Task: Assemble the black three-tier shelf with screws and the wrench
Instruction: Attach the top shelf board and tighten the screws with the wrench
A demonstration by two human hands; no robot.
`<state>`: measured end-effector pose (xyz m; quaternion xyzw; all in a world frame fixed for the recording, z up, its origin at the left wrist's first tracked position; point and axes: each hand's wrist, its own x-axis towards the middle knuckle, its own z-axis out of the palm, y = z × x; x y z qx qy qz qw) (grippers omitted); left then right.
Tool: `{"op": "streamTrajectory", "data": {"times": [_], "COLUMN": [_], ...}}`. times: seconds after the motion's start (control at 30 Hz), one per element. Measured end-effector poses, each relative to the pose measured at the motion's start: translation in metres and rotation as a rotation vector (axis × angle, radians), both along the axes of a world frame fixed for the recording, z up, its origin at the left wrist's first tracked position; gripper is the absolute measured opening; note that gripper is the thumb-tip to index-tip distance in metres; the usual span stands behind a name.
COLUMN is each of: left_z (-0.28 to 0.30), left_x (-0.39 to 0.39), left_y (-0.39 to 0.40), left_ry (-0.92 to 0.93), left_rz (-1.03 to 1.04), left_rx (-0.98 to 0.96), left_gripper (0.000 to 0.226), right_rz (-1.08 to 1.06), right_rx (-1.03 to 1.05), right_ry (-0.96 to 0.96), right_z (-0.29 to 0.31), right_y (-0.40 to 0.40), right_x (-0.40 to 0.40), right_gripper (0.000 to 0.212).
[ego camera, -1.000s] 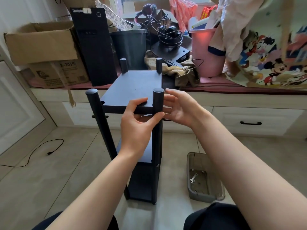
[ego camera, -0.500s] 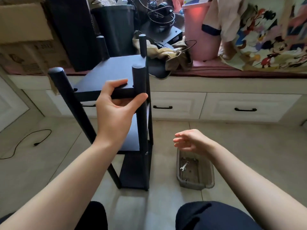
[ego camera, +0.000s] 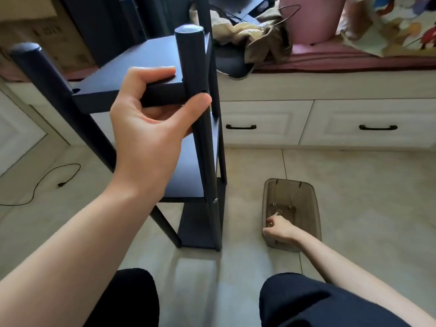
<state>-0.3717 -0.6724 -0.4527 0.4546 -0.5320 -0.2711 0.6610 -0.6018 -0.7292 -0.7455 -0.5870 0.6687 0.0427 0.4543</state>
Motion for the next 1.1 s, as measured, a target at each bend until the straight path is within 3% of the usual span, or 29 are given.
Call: {"op": "streamTrajectory", "data": {"times": [0.1, 0.27, 0.43, 0.63, 0.8, 1.1], "left_z": [0.001, 0.002, 0.003, 0.004, 0.005, 0.004], "left_x": [0.0, -0.001, -0.001, -0.002, -0.002, -0.003], "left_y": [0.001, 0.002, 0.004, 0.004, 0.005, 0.004], "left_ry": [-0.003, 0.015, 0.006, -0.005, -0.037, -0.028], "left_rz": [-0.014, -0.026, -0.034, -0.029, -0.028, -0.036], "left_rx": [0.004, 0.007, 0.013, 0.015, 0.007, -0.006], "left_gripper": [0.047, 0.048, 0.046, 0.044, 0.045, 0.042], "right_rz": [0.013, 0.004, 0.034, -0.028, 0.204, 0.331], "right_rx": [0.016, 0.147, 0.194, 0.036, 0.051, 0.095], "right_ry": [-0.049, -0.194, -0.262, -0.099, 0.175, 0.315], "right_z": [-0.007, -0.01, -0.011, -0.023, -0.053, -0.087], "right_y": [0.004, 0.02, 0.025, 0.007, -0.001, 0.011], "right_x": [0.002, 0.013, 0.019, 0.004, 0.0, 0.012], "right_gripper": [0.056, 0.023, 0.028, 0.023, 0.021, 0.032]}}
